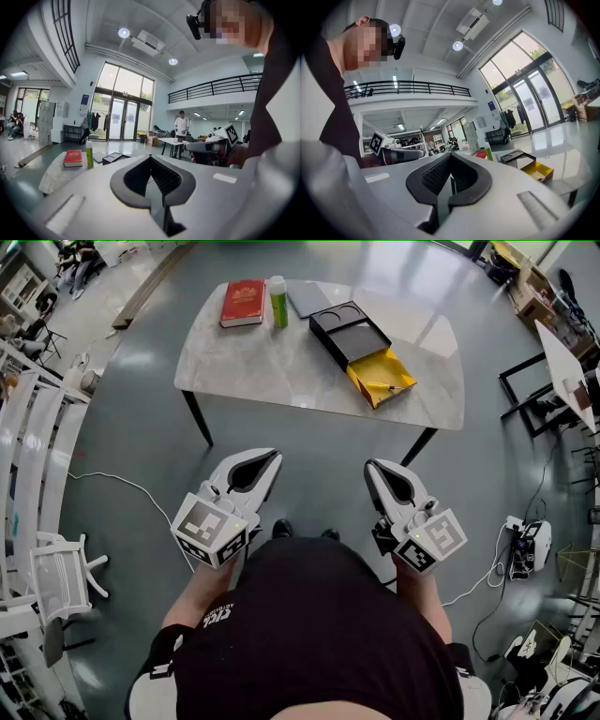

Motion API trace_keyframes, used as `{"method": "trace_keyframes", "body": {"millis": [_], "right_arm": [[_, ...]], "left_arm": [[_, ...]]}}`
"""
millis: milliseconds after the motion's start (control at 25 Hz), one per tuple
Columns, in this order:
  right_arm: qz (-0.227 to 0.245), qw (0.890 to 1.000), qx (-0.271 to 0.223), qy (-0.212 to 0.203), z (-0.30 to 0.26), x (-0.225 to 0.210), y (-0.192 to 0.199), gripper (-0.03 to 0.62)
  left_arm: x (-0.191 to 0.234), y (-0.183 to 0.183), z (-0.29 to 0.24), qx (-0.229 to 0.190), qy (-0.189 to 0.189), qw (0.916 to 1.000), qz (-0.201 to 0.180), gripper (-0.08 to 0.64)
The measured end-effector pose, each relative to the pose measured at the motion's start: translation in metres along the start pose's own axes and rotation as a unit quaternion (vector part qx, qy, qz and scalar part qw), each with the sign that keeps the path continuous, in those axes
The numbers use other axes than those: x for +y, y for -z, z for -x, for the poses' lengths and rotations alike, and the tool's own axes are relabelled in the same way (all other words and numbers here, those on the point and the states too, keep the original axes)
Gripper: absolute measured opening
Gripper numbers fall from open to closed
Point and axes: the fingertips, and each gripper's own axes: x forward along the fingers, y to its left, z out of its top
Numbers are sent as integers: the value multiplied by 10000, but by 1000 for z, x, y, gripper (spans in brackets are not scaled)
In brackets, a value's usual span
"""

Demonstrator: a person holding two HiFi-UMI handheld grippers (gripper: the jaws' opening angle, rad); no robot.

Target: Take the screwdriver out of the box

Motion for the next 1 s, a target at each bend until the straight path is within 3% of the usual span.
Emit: {"method": "trace_keyframes", "body": {"millis": [760, 1000], "right_arm": [[0, 9997, -217, 88, 101, -45, -8, 12], [-237, 9992, -249, 215, 118, -61, -1, 12]], "left_arm": [[-98, -3, -62, -30, 169, 9994, -309, 3], [-119, -4, -76, -12, 376, 9982, -459, 2]]}}
